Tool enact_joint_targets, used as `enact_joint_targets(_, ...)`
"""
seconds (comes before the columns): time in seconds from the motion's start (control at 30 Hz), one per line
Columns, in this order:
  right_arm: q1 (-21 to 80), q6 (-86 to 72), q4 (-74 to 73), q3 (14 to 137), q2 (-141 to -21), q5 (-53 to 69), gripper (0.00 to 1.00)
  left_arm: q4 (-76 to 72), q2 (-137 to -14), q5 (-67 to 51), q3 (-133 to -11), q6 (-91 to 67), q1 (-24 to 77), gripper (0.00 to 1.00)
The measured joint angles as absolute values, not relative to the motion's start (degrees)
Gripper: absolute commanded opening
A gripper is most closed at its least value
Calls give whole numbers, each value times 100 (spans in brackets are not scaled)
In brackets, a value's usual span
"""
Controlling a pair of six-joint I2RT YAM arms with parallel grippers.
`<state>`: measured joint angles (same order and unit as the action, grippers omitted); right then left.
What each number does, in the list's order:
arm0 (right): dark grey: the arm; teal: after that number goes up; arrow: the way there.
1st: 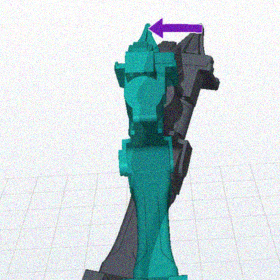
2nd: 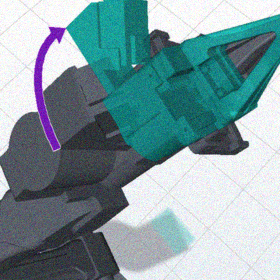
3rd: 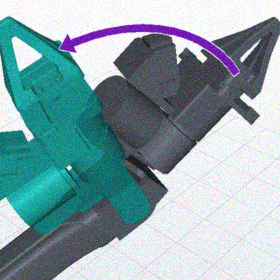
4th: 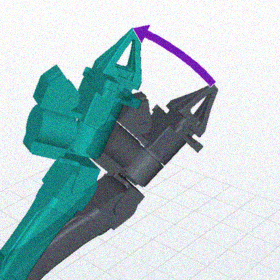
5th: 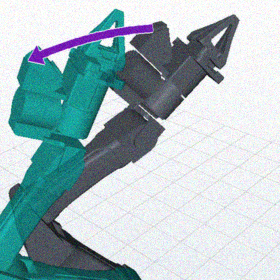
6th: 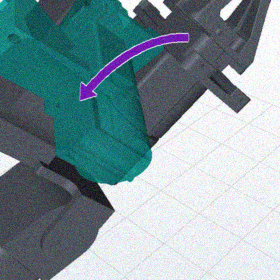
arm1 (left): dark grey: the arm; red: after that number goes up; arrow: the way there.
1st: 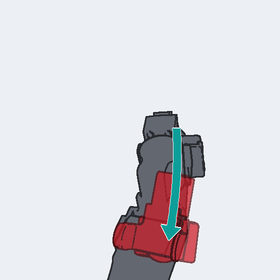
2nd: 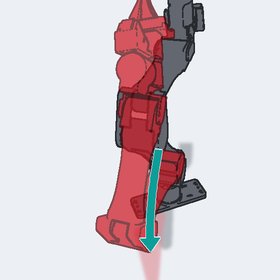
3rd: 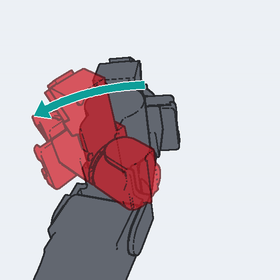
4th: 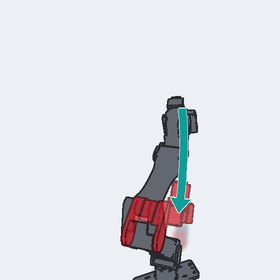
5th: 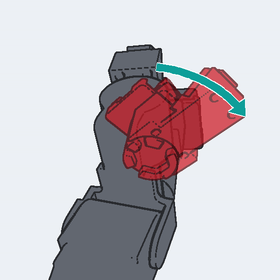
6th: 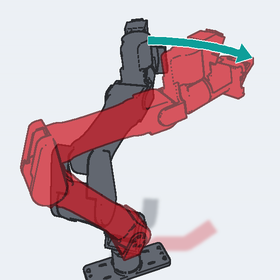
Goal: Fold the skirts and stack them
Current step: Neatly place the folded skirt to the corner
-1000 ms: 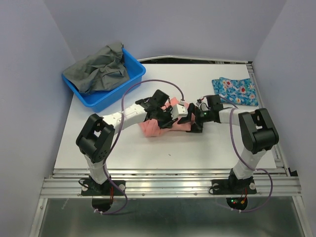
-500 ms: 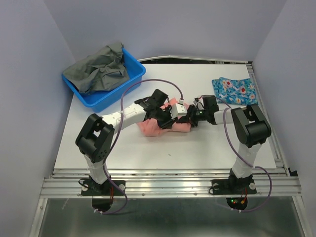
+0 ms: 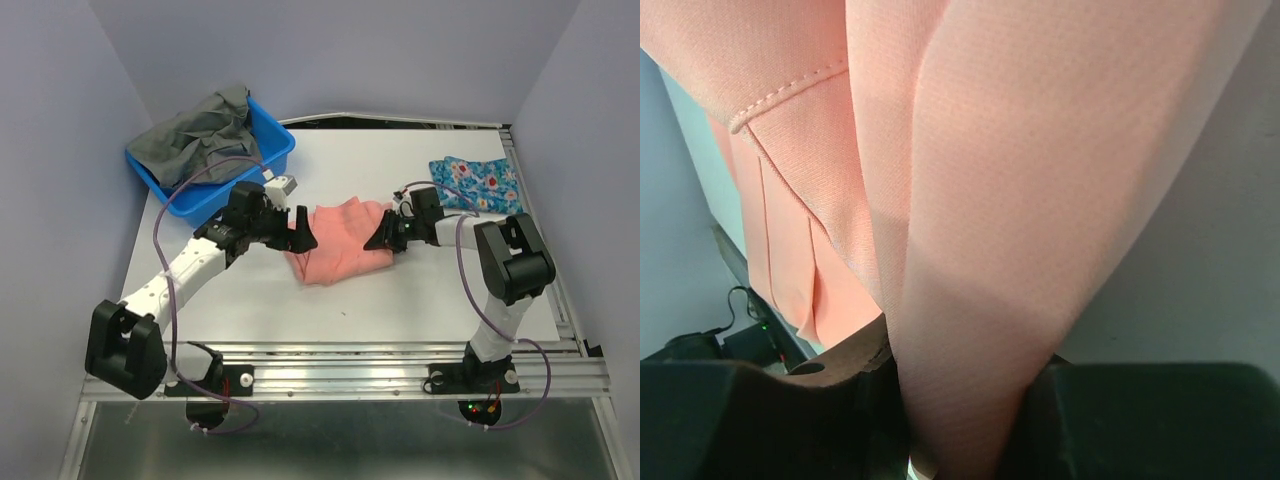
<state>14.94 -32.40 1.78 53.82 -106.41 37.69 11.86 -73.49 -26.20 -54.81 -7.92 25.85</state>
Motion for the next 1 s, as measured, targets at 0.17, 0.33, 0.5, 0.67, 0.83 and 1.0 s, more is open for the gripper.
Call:
enact_joint_targets(0.17, 1494, -2906, -178, 5557, -10637, 3564, 17, 1059, -7695, -2416, -4816, -2174, 2512, 97)
enact_joint_targets(0.33, 1494, -2683, -523, 5708, -10608, 3343, 27, 762, -8278, -2340, -4268, -3199, 2502, 97)
enact_joint_targets(0.5, 1494, -2646, -692, 5739, -10608, 3264, 47, 281, -8567, -2416, -4073, -3883, 2508, 97)
enact_joint_targets(0.67, 1492, -2687, -827, 5861, -10562, 3352, 75, -578, -8812, -2530, -3997, -4403, 2657, 85)
enact_joint_targets(0.83, 1503, -2633, -1142, 6066, -10556, 3347, 85, -908, -9035, -2620, -3981, -4670, 2733, 77)
enact_joint_targets(1.0, 1496, -2626, -1441, 6066, -10468, 3354, 94, -1007, -9074, -2626, -3962, -4814, 2731, 70)
